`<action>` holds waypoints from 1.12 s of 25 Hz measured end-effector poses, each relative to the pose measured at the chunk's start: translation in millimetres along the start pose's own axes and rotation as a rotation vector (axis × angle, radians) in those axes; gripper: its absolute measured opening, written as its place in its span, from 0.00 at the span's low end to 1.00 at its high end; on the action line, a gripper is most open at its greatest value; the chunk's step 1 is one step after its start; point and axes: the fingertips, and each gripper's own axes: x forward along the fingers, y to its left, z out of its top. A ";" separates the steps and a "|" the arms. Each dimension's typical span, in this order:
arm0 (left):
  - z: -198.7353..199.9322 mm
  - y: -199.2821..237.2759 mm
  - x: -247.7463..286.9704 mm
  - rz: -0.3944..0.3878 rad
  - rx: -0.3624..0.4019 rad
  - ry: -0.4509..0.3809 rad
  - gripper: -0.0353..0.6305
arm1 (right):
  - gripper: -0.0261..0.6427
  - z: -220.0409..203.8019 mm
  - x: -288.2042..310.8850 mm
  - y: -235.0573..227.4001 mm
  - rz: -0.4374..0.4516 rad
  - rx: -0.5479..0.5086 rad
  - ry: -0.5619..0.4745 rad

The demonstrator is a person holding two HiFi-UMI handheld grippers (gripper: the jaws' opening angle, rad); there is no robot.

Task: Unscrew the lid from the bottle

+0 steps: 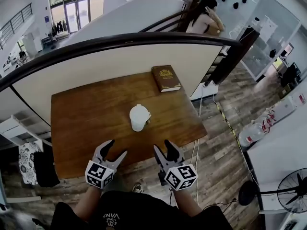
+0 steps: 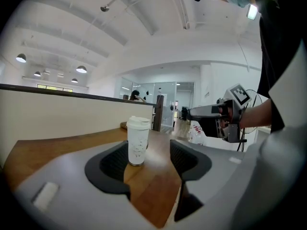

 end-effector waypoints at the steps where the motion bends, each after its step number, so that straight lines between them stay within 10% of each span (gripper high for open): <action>1: -0.7 2.8 3.7 0.005 -0.003 0.006 0.44 | 0.34 0.7 5.3 -0.5 0.010 -0.007 0.003; 28: -26.7 48.3 150.9 -0.290 0.061 0.071 0.61 | 0.44 3.4 145.0 -7.6 0.033 -0.199 0.072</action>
